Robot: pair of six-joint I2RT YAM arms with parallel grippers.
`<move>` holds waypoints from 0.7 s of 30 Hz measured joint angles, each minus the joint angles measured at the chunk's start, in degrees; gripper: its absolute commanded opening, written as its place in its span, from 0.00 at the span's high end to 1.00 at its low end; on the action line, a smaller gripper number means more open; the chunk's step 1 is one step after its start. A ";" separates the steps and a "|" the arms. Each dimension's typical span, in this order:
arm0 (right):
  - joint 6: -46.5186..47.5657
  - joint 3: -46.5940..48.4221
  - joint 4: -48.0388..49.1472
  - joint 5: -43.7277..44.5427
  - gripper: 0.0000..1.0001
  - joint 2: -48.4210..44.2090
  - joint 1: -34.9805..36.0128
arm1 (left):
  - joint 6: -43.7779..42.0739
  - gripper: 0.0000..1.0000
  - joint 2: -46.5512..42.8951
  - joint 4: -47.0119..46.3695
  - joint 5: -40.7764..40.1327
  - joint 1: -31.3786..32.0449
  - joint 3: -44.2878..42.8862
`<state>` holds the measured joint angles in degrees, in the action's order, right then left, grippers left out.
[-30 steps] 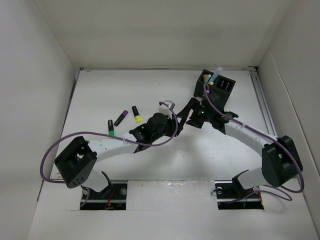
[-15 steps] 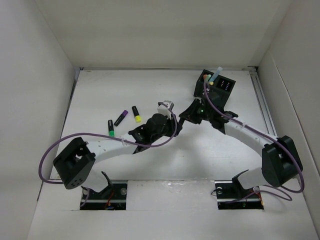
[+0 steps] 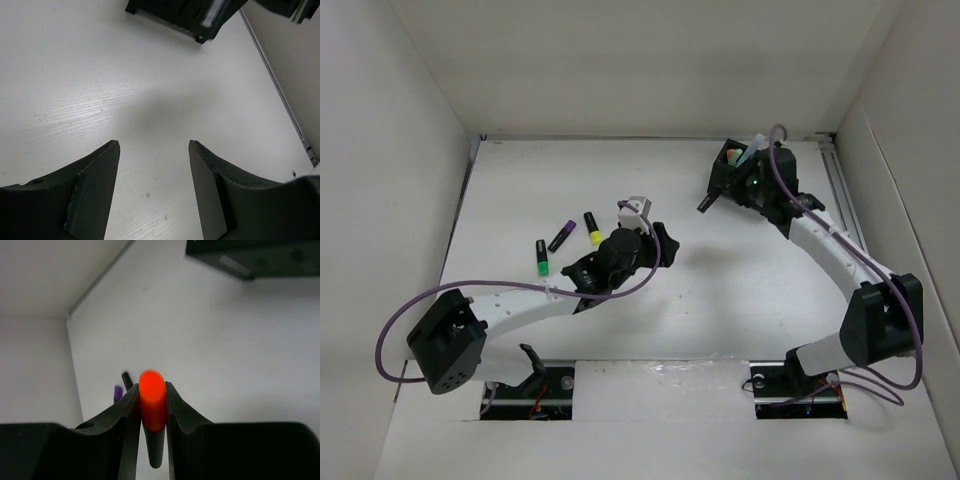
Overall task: Sort the stationery into containers
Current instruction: Place the pen in the storage box.
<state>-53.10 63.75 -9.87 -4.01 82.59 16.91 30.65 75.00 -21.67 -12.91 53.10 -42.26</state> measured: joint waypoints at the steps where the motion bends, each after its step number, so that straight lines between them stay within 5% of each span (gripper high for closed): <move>1: 0.02 1.42 -0.50 1.38 1.00 0.24 -1.57 | -0.04 0.46 -0.61 -0.17 -0.44 -0.02 0.24; 13: -0.07 21.03 -11.91 29.40 1.00 7.87 -12.28 | -0.15 0.46 -0.92 -0.26 -0.33 -0.02 0.68; 21: 0.07 34.45 -18.21 40.96 1.00 21.92 -13.42 | -0.15 0.46 -0.92 0.04 -0.90 -0.11 0.68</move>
<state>-53.04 98.19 -28.08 36.95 104.51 3.49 30.50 74.08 -21.63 -13.80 52.99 -41.58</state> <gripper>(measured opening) 0.280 0.539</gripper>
